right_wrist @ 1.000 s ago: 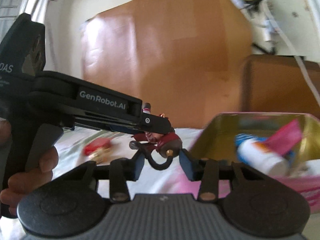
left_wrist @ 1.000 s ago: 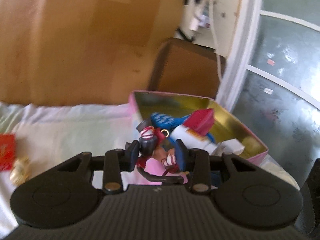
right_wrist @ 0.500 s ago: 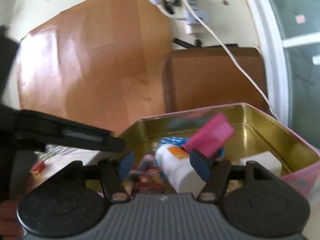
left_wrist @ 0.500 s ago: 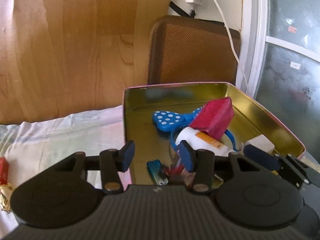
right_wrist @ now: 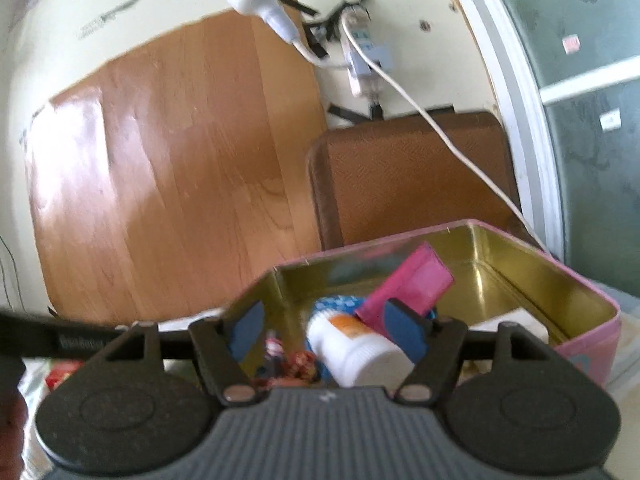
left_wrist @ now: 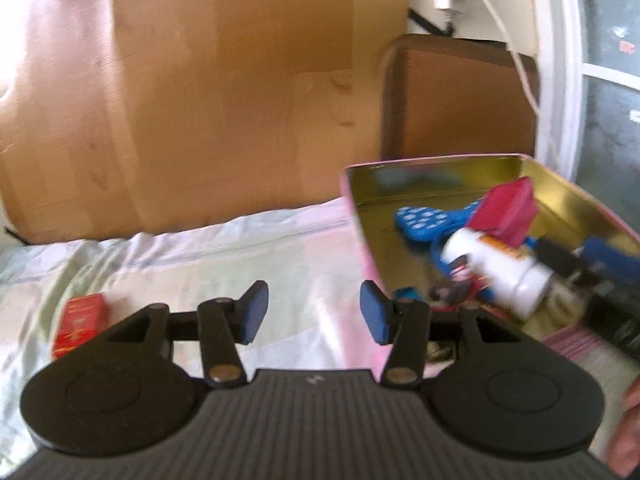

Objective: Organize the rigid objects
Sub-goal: 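Carry the pirate figurine into the pink tin and open the right tool, then reach the right tool to the gold pig figurine and grasp it, then carry the gold pig into the pink tin and open the right tool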

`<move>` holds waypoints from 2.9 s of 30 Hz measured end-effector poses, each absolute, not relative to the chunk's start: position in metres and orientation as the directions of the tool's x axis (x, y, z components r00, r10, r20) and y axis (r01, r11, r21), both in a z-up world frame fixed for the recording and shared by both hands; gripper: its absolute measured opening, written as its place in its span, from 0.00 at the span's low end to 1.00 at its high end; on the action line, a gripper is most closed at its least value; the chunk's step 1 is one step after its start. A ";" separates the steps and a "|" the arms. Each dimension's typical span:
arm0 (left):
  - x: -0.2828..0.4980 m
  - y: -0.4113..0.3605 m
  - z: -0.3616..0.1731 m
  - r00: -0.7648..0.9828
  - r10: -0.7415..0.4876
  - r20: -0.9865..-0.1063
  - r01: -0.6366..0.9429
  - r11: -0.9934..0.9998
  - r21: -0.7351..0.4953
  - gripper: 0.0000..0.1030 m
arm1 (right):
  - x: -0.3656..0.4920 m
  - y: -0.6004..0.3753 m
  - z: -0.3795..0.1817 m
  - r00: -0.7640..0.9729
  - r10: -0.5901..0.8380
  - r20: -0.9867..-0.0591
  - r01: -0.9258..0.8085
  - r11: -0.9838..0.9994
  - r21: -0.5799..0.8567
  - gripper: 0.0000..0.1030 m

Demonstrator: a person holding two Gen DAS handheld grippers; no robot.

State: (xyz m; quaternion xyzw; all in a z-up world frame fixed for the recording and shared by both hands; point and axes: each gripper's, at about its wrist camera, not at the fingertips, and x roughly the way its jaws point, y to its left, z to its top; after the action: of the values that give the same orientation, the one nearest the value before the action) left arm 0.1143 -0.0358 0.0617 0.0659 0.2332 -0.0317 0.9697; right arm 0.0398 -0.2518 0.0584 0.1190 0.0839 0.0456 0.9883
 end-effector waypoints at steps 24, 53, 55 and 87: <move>0.103 0.129 0.016 0.831 0.210 -0.515 -0.191 0.977 0.091 0.55 | 0.030 -0.080 0.063 0.875 0.404 -0.268 -0.414 0.910 0.019 0.68; 0.092 0.232 0.009 0.855 0.226 -0.468 -0.338 0.925 -0.172 0.58 | 0.128 0.053 0.027 0.606 0.520 -0.602 -0.627 0.778 0.041 0.43; 0.090 0.229 0.010 0.864 0.214 -0.456 -0.317 0.934 -0.162 0.58 | 0.111 0.036 0.027 0.604 0.522 -0.602 -0.628 0.777 0.044 0.43; 0.073 -0.023 0.006 0.527 -0.511 -0.680 0.545 0.817 -0.191 0.46 | 0.003 -0.195 0.025 0.723 0.456 -0.518 -0.412 0.887 0.206 0.57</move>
State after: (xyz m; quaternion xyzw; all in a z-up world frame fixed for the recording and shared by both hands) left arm 0.0733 -0.0226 0.0060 0.0223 0.3813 -0.3020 0.8734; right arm 0.0026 -0.1945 0.0245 0.0383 0.2891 0.2341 0.9274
